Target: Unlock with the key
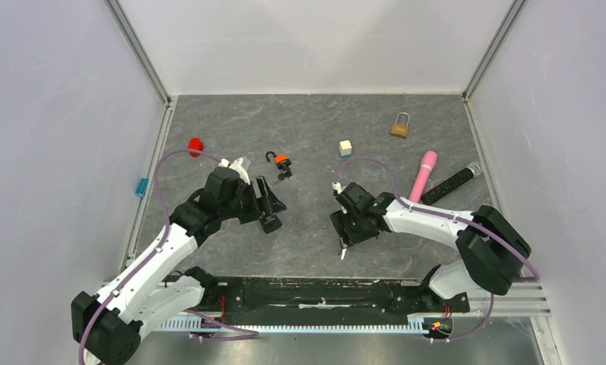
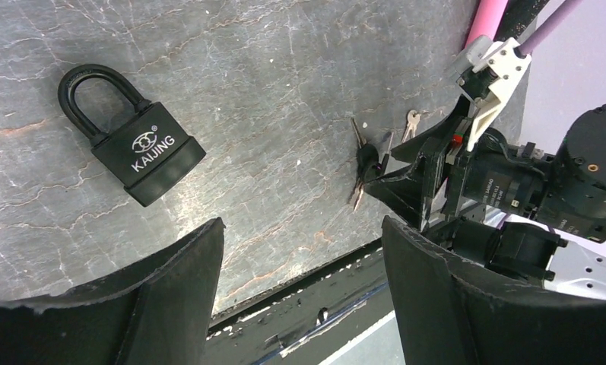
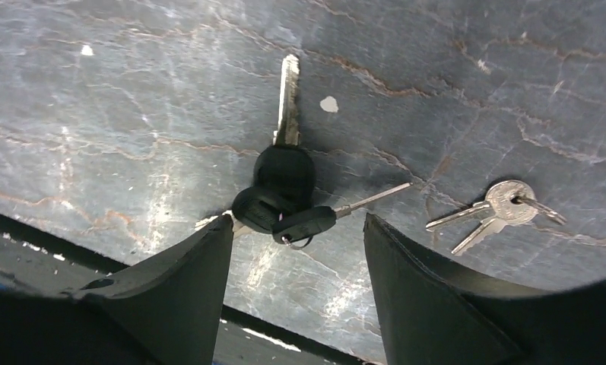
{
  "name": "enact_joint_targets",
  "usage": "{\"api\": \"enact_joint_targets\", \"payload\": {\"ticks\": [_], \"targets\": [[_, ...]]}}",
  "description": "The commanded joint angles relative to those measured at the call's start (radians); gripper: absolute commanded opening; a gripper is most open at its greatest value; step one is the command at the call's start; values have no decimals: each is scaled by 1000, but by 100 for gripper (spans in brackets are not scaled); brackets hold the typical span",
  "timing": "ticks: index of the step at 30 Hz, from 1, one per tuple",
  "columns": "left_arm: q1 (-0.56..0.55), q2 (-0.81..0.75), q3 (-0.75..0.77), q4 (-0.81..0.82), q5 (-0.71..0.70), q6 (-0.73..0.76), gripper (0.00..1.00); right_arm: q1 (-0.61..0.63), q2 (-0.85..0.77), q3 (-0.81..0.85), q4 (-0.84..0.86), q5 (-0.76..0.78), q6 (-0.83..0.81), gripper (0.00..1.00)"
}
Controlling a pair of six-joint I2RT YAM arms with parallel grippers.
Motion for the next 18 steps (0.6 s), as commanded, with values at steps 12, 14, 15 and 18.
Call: {"api": "enact_joint_targets", "payload": {"ticks": [12,14,15,18], "targets": [[-2,-19,-29,37,15,20,80,19,12,-66,215,42,23,35],[-2,-15,-29,48,30,14,80,21,-3,-53,233,41,-18,28],[-2,-13,-29,54,37,12,80,21,-11,-49,248,35,-41,21],[-2,-14,-28,68,50,8,80,21,-41,-45,277,45,-85,0]]}}
